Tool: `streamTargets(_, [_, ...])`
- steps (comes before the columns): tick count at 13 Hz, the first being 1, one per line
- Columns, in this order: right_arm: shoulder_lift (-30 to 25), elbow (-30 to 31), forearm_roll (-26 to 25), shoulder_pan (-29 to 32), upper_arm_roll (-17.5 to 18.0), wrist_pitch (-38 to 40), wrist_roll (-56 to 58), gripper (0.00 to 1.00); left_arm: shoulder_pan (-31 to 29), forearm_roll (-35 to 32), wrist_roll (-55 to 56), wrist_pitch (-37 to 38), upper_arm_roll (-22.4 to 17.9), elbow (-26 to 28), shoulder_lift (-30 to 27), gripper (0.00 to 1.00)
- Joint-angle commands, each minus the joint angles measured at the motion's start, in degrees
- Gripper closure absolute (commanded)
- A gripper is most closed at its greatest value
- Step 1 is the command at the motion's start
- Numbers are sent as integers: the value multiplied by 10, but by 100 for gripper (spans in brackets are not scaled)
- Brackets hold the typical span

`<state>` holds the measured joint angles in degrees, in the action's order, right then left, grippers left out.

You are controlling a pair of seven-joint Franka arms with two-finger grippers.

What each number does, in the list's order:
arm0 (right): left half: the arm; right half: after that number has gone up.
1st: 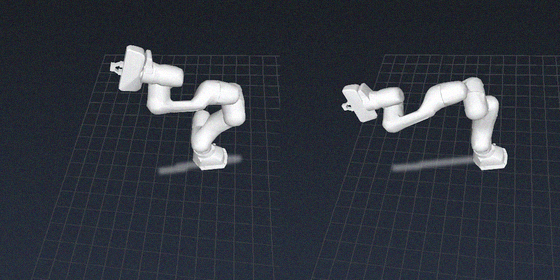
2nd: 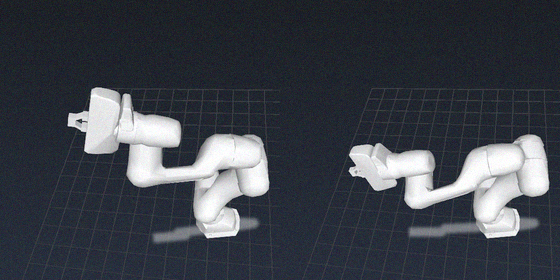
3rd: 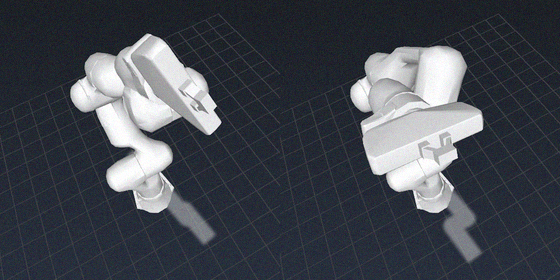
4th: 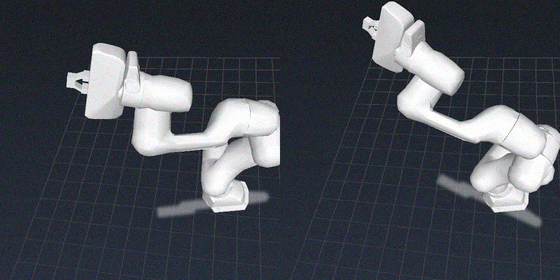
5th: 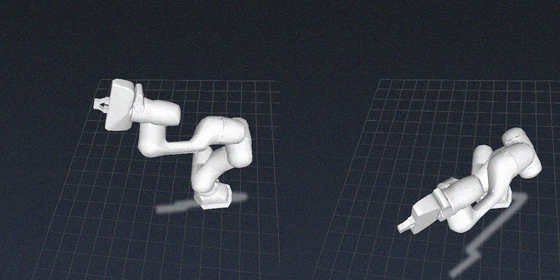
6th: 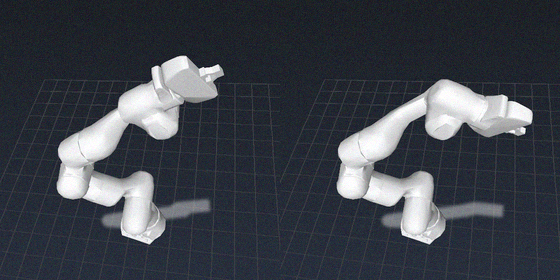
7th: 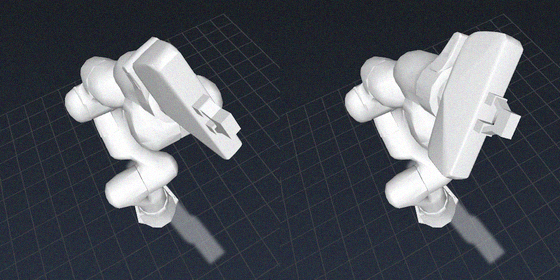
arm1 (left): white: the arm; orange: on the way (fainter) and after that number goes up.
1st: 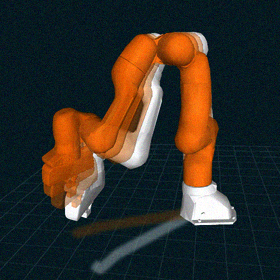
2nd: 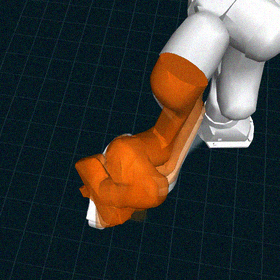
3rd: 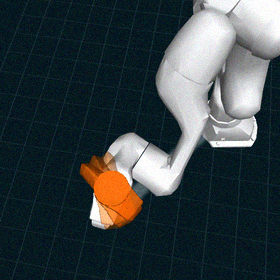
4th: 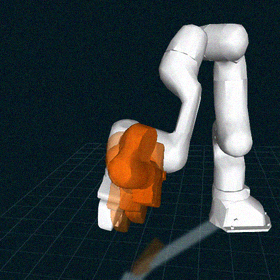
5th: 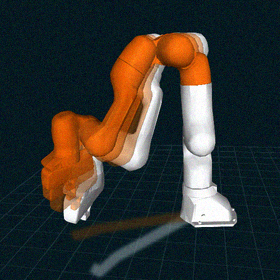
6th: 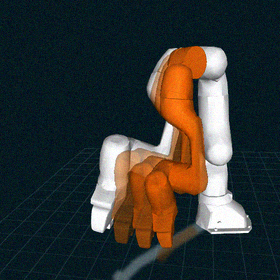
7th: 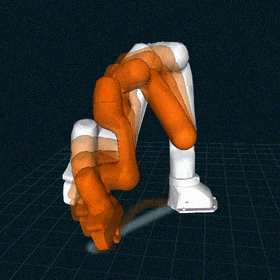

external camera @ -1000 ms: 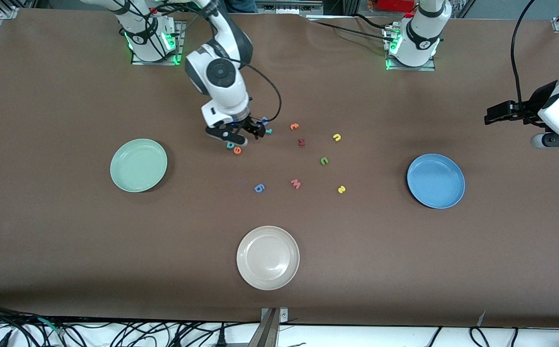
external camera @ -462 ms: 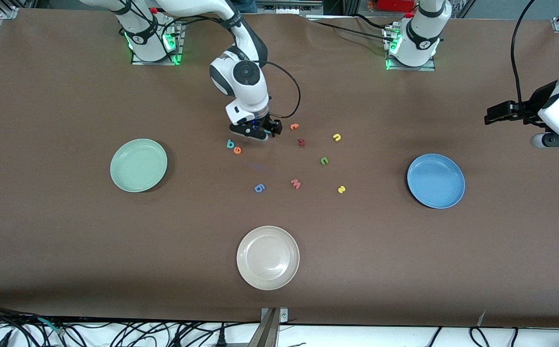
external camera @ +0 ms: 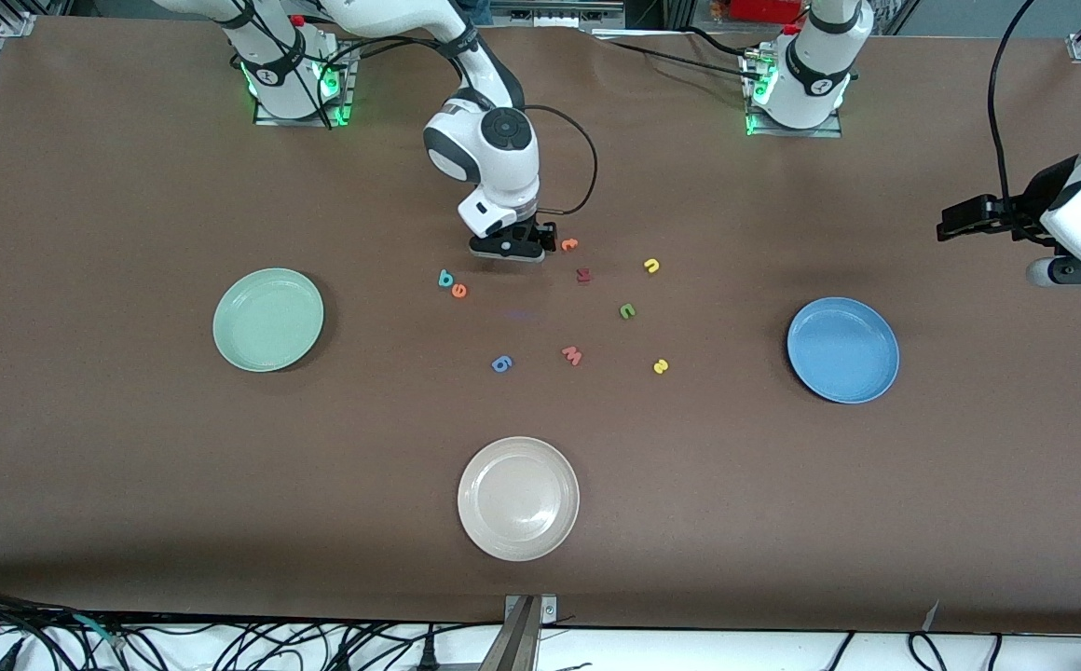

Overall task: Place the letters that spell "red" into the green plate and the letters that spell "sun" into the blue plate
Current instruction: 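Lower the right gripper and grasp the cyan letter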

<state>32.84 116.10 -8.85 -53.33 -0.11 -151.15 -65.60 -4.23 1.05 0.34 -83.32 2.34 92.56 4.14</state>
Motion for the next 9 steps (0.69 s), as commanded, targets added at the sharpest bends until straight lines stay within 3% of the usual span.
streamTargets(1, [13, -15, -22, -7, -7, -3, 7, 5, 0, -19, -12, -4, 1, -1, -2, 0])
streamTargets(5, [11, -16, -21, -7, -7, 1, 40, 7, 0, -19, -12, -4, 1, -1, -2, 0])
streamTargets(6, [11, -18, -21, -7, -7, 1, 45, 16, -1, -19, -12, -4, 1, -1, -2, 0])
streamTargets(7, [11, -18, -20, -7, -7, 4, 44, 34, -2, -19, -12, -4, 1, -1, -2, 0])
streamTargets(9, [11, -18, -20, -6, -7, 13, 45, 43, -3, -19, -12, -7, 1, -1, -1, 0])
